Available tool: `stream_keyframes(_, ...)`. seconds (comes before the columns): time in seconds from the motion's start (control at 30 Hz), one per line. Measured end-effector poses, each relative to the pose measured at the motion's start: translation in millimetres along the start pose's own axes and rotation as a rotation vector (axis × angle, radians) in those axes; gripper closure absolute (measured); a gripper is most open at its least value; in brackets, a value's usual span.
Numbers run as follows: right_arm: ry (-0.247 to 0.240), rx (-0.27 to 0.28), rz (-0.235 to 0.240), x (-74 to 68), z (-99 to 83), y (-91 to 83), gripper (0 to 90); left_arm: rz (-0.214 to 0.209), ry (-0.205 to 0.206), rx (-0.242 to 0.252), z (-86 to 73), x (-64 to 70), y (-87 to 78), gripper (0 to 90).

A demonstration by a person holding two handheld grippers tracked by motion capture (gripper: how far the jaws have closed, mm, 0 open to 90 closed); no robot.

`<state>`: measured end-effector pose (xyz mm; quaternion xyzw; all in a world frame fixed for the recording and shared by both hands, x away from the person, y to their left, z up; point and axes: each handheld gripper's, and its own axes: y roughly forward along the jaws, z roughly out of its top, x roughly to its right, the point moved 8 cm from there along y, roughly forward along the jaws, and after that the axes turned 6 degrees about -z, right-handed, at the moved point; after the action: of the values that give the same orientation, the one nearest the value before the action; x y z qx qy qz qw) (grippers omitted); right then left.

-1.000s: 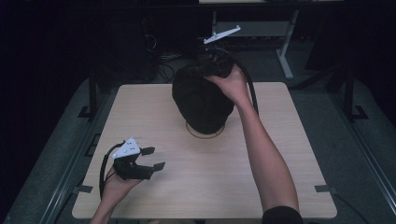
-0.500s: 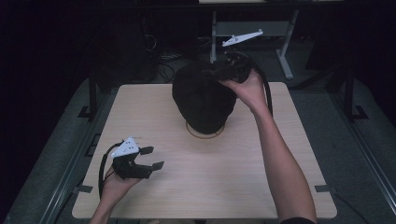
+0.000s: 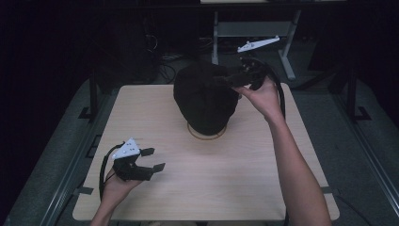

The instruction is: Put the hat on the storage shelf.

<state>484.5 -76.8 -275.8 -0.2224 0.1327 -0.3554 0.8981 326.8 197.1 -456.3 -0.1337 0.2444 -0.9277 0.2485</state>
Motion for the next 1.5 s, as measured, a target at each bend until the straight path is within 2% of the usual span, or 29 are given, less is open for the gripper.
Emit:
stream_keyframes(0.5,0.049,-0.032,-0.003,9.9,-30.2,-16.4,23.7,0.004,0.005,-0.010,-1.3,-0.3,-0.5,25.1)
stream_keyframes(1.1,0.085,-0.039,0.007,11.5,-64.1,-35.6,23.0,0.007,0.002,-0.015,-2.7,0.1,-0.4,25.0)
stream_keyframes(1.37,0.096,-0.043,0.022,9.4,-79.0,-41.2,22.8,0.016,-0.007,-0.001,-2.9,-2.9,-2.6,24.7)
stream_keyframes(1.5,0.092,-0.043,0.020,9.0,-86.6,-44.2,22.8,0.005,-0.020,0.008,-2.0,-2.2,-3.0,24.4)
